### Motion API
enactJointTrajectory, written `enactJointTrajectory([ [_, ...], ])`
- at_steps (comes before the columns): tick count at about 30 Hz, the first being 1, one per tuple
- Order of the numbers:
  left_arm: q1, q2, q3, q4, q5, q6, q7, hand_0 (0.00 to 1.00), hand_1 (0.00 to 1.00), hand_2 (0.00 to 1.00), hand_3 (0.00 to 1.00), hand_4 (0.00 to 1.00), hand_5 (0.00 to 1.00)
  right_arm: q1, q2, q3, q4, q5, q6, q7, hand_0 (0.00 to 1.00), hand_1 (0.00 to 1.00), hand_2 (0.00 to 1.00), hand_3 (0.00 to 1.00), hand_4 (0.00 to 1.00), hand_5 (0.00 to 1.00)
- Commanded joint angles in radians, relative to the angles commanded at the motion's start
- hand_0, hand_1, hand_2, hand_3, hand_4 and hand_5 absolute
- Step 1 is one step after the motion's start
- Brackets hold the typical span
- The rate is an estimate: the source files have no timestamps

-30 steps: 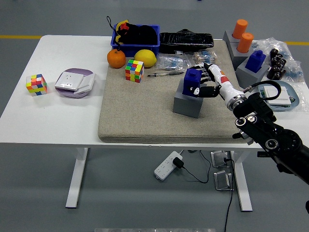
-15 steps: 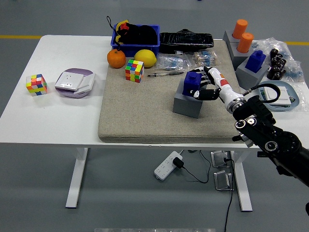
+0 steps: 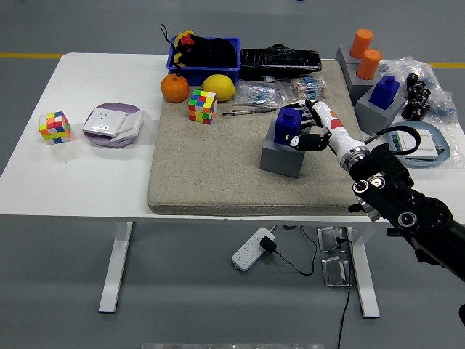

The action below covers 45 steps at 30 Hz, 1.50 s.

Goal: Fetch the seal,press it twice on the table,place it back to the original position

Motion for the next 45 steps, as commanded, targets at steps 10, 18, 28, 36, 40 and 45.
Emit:
enactJointTrajectory([
  [10, 0.002, -0.001, 0.0, 0.0, 0.0, 0.0, 0.0, 0.831, 0.796, 0.757, 0.815, 0.742, 0.329, 0.0, 0.001, -0.001, -0.001, 0.001, 0.003, 0.001, 0.798, 0.759, 0.731, 0.743, 0.799, 0.002],
  [18, 0.001, -0.001, -0.001, 0.0, 0.0, 0.0, 0.0, 0.831, 0.796, 0.757, 0.815, 0.743, 0.329, 0.002, 0.001, 0.0, 0.001, -0.003, -0.001, 0.0, 0.821, 0.777, 0.747, 0.763, 0.835, 0.002],
  [28, 0.002, 0.0, -0.002, -0.001, 0.0, -0.001, 0.0, 0.831, 0.795, 0.757, 0.814, 0.742, 0.329, 0.0, 0.002, -0.007, 0.002, 0.0, 0.004, 0.001, 0.834, 0.793, 0.761, 0.776, 0.856, 0.002],
  [36, 0.004, 0.003, 0.001, -0.001, -0.001, -0.001, -0.001, 0.831, 0.796, 0.757, 0.815, 0.743, 0.329, -0.003, -0.001, -0.004, 0.008, -0.022, -0.004, -0.01, 0.862, 0.824, 0.795, 0.811, 0.951, 0.002],
  [40, 0.003, 0.004, 0.003, -0.002, -0.001, -0.001, -0.001, 0.83, 0.795, 0.757, 0.815, 0.743, 0.329, -0.002, -0.001, -0.003, 0.008, -0.027, -0.007, -0.013, 0.926, 0.868, 0.813, 0.827, 0.977, 0.002],
  [45, 0.002, 0.006, 0.005, -0.002, -0.001, -0.002, -0.001, 0.831, 0.796, 0.757, 0.815, 0.742, 0.329, -0.002, -0.001, -0.003, 0.008, -0.029, -0.008, -0.014, 0.933, 0.873, 0.818, 0.838, 0.986, 0.002],
])
